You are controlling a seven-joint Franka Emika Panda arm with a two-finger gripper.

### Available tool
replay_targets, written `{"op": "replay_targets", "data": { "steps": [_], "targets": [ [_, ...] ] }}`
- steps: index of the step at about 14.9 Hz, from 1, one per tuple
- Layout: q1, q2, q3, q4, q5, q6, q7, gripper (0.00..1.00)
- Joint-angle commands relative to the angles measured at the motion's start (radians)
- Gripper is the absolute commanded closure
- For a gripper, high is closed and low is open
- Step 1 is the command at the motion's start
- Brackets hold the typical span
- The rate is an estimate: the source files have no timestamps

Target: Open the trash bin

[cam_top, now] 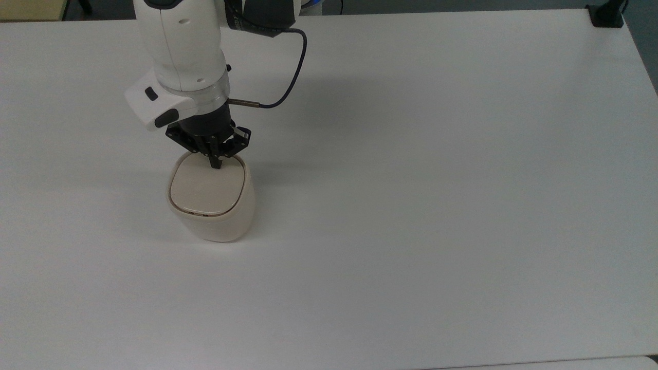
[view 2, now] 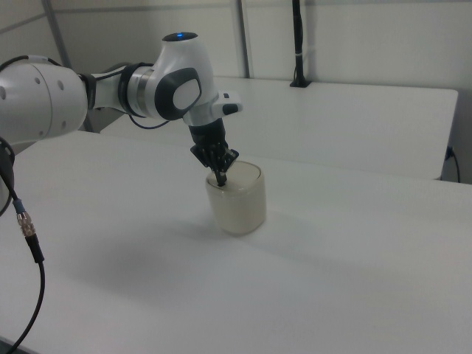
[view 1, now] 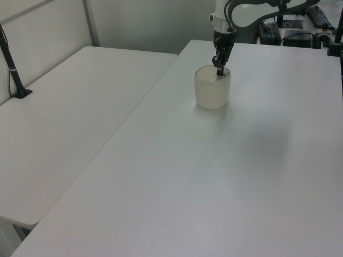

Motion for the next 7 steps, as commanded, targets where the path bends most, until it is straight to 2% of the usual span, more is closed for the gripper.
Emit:
{"op": "replay_targets", "data": {
  "steps": [1,7],
  "targets": [
    [0.0,0.018,-0.003,-0.002,-0.012,0.017,-0.009,1.0],
    [-0.009,0.039,-0.009,-0.002,-0.013,0.015,-0.009,0.99]
  ]
}}
